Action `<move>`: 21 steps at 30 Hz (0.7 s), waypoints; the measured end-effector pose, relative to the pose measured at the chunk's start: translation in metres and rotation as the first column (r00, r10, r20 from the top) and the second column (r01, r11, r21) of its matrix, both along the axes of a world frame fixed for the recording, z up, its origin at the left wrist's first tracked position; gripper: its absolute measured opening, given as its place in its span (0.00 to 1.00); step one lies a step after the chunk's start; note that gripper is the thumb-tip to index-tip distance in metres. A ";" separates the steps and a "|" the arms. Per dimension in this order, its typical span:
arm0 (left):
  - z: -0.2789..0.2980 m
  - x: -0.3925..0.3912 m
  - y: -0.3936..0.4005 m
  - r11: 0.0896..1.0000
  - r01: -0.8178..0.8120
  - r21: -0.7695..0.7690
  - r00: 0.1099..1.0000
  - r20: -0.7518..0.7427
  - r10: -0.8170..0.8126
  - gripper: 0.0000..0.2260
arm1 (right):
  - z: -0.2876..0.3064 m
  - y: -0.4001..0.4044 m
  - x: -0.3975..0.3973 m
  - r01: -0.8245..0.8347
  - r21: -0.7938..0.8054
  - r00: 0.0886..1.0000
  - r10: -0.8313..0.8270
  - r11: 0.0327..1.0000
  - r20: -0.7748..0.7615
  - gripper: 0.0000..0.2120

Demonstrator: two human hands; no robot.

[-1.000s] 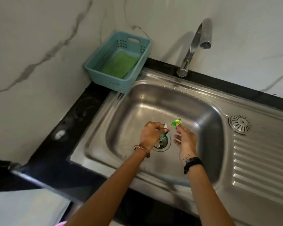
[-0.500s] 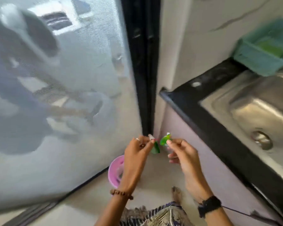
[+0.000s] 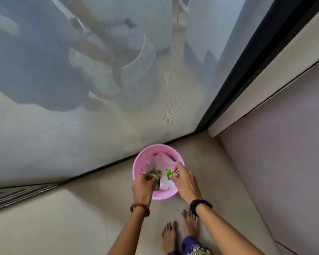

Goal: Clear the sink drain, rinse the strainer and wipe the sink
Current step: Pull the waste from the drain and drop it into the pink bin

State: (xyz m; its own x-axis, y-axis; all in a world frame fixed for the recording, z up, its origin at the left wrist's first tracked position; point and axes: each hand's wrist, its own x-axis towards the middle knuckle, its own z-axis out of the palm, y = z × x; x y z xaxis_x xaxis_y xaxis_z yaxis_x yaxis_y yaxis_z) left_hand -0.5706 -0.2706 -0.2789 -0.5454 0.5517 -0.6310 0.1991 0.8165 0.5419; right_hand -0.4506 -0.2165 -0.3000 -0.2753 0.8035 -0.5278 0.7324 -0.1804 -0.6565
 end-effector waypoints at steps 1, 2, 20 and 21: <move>-0.024 -0.004 0.000 1.000 -0.020 0.005 1.000 0.024 0.020 0.04 | -0.026 -0.001 -0.004 -0.018 -0.004 1.000 0.018 1.000 0.008 0.03; -0.044 -0.007 0.000 0.999 -0.041 0.000 0.998 0.054 0.041 0.04 | -0.045 -0.002 -0.009 -0.030 -0.024 0.999 0.030 0.999 0.019 0.03; 0.156 0.039 0.019 0.847 -0.529 -0.056 0.668 0.588 0.456 0.14 | 0.186 -0.005 0.009 0.617 -0.665 0.383 -0.899 0.420 -0.213 0.11; 0.189 0.050 0.021 0.824 -0.563 -0.063 0.592 0.666 0.455 0.15 | 0.216 -0.005 0.017 0.603 -0.687 0.357 -0.907 0.405 -0.222 0.11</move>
